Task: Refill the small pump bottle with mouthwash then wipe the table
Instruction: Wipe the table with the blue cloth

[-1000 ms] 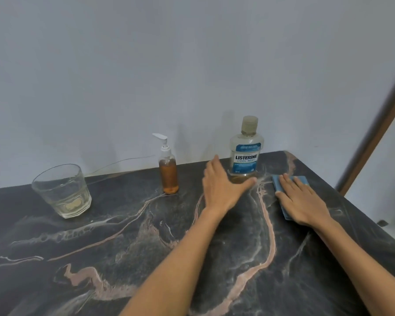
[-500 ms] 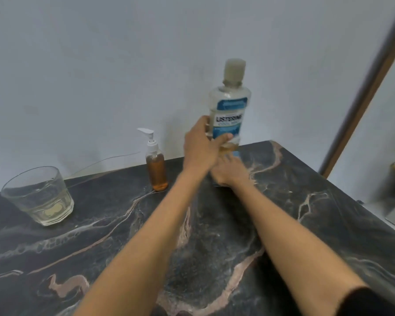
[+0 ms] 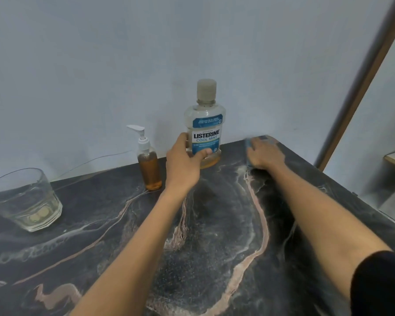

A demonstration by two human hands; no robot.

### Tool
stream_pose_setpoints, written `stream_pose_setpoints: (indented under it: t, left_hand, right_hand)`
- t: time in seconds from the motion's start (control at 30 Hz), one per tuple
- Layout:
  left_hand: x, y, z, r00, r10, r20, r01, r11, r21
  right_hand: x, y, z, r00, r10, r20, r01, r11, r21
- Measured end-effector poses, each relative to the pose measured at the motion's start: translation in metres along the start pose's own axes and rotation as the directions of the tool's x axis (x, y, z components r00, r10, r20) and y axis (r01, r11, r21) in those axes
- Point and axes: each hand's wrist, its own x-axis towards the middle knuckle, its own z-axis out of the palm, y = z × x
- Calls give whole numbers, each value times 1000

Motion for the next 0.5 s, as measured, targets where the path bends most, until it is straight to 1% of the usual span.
stream_pose_setpoints:
  t: [0.03, 0.07, 0.1, 0.13, 0.17, 0.2, 0.23, 0.27, 0.3, 0.33, 0.37, 0.4, 0.47, 0.5]
  left_hand:
    - [0, -1, -2, 1000, 1, 6, -1, 1000, 4]
    - [1, -2, -2, 1000, -4, 10, 4, 1000, 9]
    - [2, -4, -2, 1000, -14, 11, 13, 1000, 15]
    - [3, -6, -2, 1000, -23, 12, 22, 999, 23]
    - [4, -8, 0, 999, -33, 15, 33, 999, 26]
    - [4, -10, 3, 999, -46, 20, 45, 999, 26]
    - [4, -13, 8, 998, -59, 29, 59, 998, 18]
    - [3, -17, 12, 996, -74, 40, 74, 997, 7]
    - [2, -20, 16, 995, -90, 51, 90, 996, -2]
    - [1, -23, 21, 992, -110, 63, 110, 994, -8]
    - [0, -25, 24, 989, -131, 72, 132, 991, -13]
    - [-1, -27, 28, 986, -149, 77, 151, 988, -18]
    - [-1, -30, 33, 981, -175, 81, 179, 983, -39]
    - [0, -30, 35, 979, -183, 85, 188, 981, -50]
  right_hand:
    - [-4, 6, 1, 995, 97, 7, -97, 995, -13]
    - [-12, 3, 1, 989, 150, 9, -150, 989, -15]
    - [-24, -4, 1, 991, 135, -7, -135, 991, -15]
    - [-39, -12, 1, 999, 38, -24, -38, 999, -12]
    - [-57, -16, -1, 992, -125, -16, 125, 992, -6]
    - [-82, -17, -3, 946, -324, 24, 324, 946, -3]
    - [-109, -12, -7, 859, -508, 69, 509, 861, 2]
    - [-138, -5, -11, 760, -639, 115, 641, 767, 24]
    - [-163, 7, -16, 691, -704, 163, 705, 707, 63]
    - [-179, 23, -22, 671, -716, 193, 714, 694, 93]
    - [-186, 39, -29, 703, -683, 197, 678, 728, 102]
    - [-185, 54, -34, 763, -618, 189, 615, 784, 79]
    - [-163, 79, -42, 882, -442, 161, 448, 894, 1]
    - [-145, 88, -43, 924, -349, 157, 358, 933, -32]
